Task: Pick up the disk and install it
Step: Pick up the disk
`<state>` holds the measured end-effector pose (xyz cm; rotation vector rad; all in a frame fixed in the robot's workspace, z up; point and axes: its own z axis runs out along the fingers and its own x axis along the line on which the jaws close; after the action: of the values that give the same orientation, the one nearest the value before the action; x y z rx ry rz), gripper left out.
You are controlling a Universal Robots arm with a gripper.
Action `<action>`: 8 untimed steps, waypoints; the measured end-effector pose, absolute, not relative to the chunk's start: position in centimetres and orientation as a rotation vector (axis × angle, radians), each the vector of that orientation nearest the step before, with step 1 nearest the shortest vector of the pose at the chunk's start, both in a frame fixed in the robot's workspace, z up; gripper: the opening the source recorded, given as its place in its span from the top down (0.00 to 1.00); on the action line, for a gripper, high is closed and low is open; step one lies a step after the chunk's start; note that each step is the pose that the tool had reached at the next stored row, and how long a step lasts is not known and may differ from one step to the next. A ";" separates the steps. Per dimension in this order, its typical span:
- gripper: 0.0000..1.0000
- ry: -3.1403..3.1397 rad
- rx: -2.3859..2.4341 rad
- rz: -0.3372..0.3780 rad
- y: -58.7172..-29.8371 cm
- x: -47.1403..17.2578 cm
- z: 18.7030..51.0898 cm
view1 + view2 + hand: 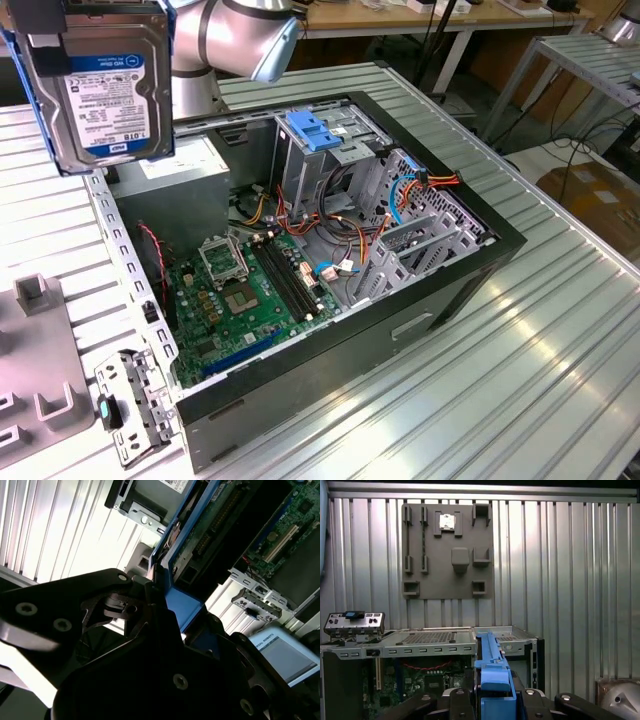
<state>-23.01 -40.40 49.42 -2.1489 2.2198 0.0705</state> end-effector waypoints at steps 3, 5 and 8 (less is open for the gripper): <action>0.63 2.220 -2.149 0.070 -40.4 -22.3 49.4; 0.63 2.220 -2.149 0.070 -40.4 -21.9 49.4; 0.63 2.220 -2.149 0.071 -40.5 -21.3 49.4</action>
<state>-21.28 -40.48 49.42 -2.1489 2.2199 0.0705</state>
